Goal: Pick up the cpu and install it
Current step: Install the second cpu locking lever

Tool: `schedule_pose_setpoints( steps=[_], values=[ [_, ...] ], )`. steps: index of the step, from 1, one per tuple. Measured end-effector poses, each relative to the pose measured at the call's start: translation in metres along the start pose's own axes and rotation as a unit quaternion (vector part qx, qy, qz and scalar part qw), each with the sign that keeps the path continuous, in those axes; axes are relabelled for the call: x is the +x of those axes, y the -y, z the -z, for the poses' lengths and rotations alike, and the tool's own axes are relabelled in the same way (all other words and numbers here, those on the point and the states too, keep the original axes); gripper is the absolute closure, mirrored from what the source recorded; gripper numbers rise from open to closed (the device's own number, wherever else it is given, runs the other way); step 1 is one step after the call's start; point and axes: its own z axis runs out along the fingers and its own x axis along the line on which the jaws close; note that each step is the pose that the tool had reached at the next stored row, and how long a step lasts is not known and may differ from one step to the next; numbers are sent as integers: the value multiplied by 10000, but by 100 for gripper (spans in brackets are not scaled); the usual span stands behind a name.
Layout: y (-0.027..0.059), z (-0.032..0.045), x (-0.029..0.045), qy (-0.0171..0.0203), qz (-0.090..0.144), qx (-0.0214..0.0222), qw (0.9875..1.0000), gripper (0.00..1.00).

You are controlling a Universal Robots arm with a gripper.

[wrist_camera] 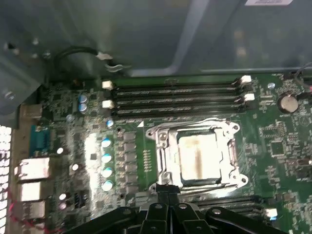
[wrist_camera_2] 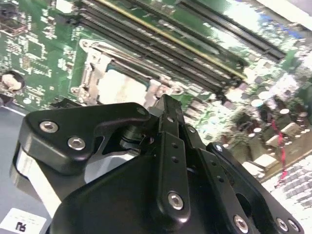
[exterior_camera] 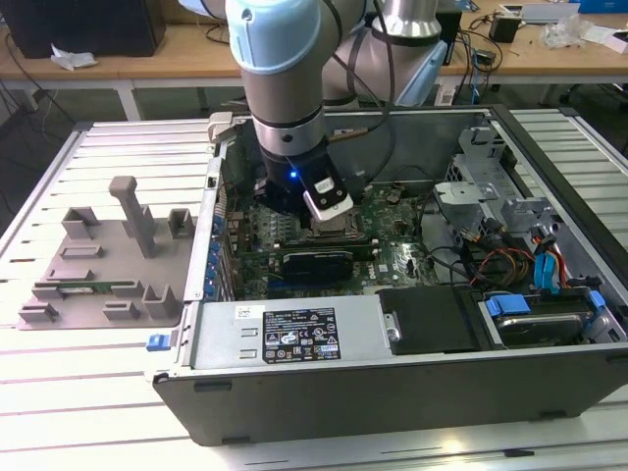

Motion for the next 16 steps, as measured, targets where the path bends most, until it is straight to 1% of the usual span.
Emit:
schedule_pose_setpoints(
  steps=[1, 3, 5, 6, 8, 9, 10, 11, 16],
  values=[
    [-28, -9, -39, 0, 0, 0, 10000, 89],
    [-67, -22, -91, 0, 0, 2, 10000, 89],
    [-129, -44, -196, 0, 1, 11, 10000, 89],
    [-144, -50, -232, 0, 2, 14, 10000, 89],
    [-171, -62, -315, -1, 2, 38, 10000, 89],
    [-177, -65, -339, -1, 3, 47, 10000, 89],
    [-180, -68, -360, 0, 5, 56, 10000, 89],
    [-180, -68, -366, -1, 5, 57, 10000, 89],
    [-181, -69, -370, 0, 4, 57, 10000, 89]
  ],
)
